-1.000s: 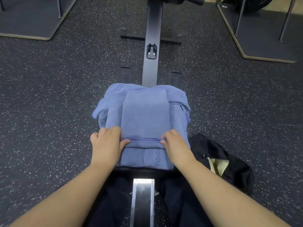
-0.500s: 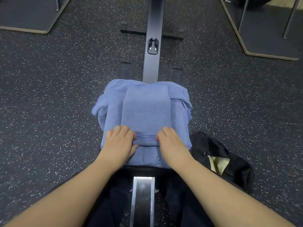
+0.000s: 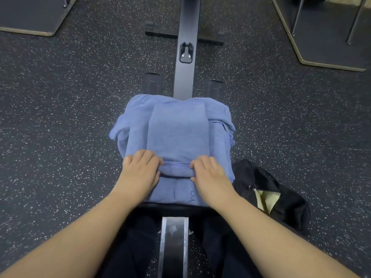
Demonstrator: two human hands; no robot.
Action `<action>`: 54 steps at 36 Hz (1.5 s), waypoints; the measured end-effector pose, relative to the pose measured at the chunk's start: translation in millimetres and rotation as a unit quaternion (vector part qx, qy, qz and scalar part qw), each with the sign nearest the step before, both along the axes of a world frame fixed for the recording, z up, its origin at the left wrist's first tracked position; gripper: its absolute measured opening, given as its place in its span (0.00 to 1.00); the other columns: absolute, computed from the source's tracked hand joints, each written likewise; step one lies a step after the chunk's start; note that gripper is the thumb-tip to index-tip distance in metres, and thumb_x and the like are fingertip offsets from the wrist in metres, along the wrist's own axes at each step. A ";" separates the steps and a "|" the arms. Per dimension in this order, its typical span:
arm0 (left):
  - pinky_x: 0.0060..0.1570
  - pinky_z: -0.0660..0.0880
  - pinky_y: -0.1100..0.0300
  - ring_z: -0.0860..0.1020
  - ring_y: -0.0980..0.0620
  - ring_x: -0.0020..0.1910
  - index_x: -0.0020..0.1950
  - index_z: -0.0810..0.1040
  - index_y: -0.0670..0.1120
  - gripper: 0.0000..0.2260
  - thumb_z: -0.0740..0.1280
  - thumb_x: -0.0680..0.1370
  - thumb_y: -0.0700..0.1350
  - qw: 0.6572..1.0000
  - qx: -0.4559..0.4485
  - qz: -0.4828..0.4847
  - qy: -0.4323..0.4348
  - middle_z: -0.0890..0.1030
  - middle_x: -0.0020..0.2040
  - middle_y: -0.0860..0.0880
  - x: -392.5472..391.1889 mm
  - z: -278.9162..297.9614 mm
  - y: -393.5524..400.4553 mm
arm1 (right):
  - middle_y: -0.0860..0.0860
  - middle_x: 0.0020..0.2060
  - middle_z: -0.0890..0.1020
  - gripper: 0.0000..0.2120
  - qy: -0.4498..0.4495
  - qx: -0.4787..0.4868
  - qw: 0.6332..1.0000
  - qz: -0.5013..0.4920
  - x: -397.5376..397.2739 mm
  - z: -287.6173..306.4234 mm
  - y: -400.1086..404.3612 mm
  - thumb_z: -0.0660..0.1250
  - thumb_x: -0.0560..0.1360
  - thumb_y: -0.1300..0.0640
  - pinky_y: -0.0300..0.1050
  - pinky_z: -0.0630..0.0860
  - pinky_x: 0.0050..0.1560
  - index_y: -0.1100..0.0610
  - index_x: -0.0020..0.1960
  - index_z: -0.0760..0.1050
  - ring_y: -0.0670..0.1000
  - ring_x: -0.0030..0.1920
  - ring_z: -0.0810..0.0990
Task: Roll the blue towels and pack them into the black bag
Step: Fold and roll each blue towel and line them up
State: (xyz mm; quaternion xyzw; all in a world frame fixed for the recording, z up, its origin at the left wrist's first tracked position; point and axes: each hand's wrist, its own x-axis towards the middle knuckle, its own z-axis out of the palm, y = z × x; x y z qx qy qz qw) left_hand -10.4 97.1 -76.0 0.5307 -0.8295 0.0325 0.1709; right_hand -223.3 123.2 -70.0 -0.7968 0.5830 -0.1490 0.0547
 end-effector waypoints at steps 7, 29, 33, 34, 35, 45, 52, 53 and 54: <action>0.41 0.58 0.53 0.69 0.48 0.49 0.45 0.79 0.47 0.12 0.57 0.74 0.49 0.999 0.040 0.025 0.022 0.78 0.44 0.48 4.4 -0.5 -2.9 | 0.52 0.38 0.74 0.16 0.089 -0.081 0.992 -0.038 11.2 0.9 1.7 0.51 0.63 0.61 0.45 0.62 0.41 0.56 0.42 0.75 0.55 0.38 0.73; 0.41 0.65 0.49 0.63 0.45 0.44 0.37 0.77 0.43 0.19 0.55 0.77 0.53 0.985 0.031 0.160 0.049 0.74 0.42 0.42 -5.5 0.3 -14.0 | 0.49 0.33 0.75 0.11 0.007 -0.047 0.993 -0.110 8.1 -0.3 -29.4 0.52 0.76 0.56 0.49 0.56 0.39 0.55 0.39 0.69 0.55 0.36 0.73; 0.40 0.64 0.50 0.65 0.44 0.44 0.35 0.78 0.44 0.21 0.56 0.77 0.56 0.985 0.011 0.173 0.024 0.73 0.41 0.43 -4.9 -1.7 -19.1 | 0.51 0.34 0.74 0.11 0.051 -0.071 0.987 -0.136 8.9 -3.1 -31.3 0.53 0.75 0.56 0.48 0.56 0.39 0.55 0.38 0.72 0.55 0.37 0.72; 0.40 0.64 0.50 0.65 0.44 0.44 0.35 0.78 0.44 0.21 0.56 0.77 0.56 0.984 0.010 0.177 0.018 0.74 0.41 0.43 -5.0 -2.3 -20.1 | 0.51 0.34 0.73 0.12 0.060 -0.082 0.985 -0.143 8.3 -3.9 -32.0 0.54 0.75 0.55 0.48 0.55 0.39 0.55 0.38 0.72 0.55 0.38 0.71; 0.40 0.65 0.49 0.65 0.44 0.44 0.35 0.78 0.44 0.21 0.56 0.76 0.57 0.983 0.010 0.182 0.012 0.74 0.41 0.42 -4.9 -2.5 -20.6 | 0.52 0.35 0.73 0.12 0.066 -0.093 0.982 -0.148 7.8 -4.3 -33.0 0.54 0.74 0.55 0.47 0.55 0.39 0.55 0.37 0.73 0.54 0.39 0.68; 0.42 0.47 0.59 0.64 0.49 0.43 0.40 0.78 0.48 0.10 0.57 0.70 0.41 0.995 0.006 0.079 0.057 0.74 0.42 0.47 -7.4 14.3 -16.3 | 0.56 0.38 0.73 0.12 -0.070 -0.047 0.996 -0.044 14.7 12.8 -26.8 0.51 0.65 0.66 0.48 0.72 0.31 0.60 0.39 0.72 0.57 0.36 0.74; 0.38 0.62 0.54 0.66 0.46 0.44 0.42 0.78 0.45 0.12 0.57 0.69 0.47 0.994 0.048 0.083 0.051 0.76 0.43 0.45 -13.2 9.0 -12.8 | 0.54 0.40 0.74 0.09 -0.074 -0.053 0.991 -0.095 17.9 -2.0 -25.4 0.55 0.65 0.62 0.44 0.64 0.39 0.58 0.42 0.72 0.53 0.41 0.68; 0.39 0.62 0.54 0.67 0.46 0.45 0.43 0.78 0.45 0.13 0.58 0.69 0.50 0.994 0.055 0.083 0.048 0.76 0.44 0.46 -13.5 9.2 -12.0 | 0.54 0.41 0.75 0.10 -0.064 -0.053 0.991 -0.102 18.7 -2.4 -24.5 0.56 0.64 0.60 0.44 0.64 0.40 0.58 0.43 0.73 0.53 0.42 0.65; 0.40 0.60 0.54 0.67 0.46 0.46 0.44 0.77 0.45 0.14 0.59 0.69 0.54 0.994 0.061 0.081 0.043 0.76 0.45 0.46 -13.4 9.4 -11.6 | 0.53 0.41 0.75 0.10 -0.051 -0.052 0.991 -0.109 19.5 -2.0 -23.9 0.58 0.63 0.60 0.45 0.66 0.40 0.57 0.43 0.73 0.52 0.43 0.65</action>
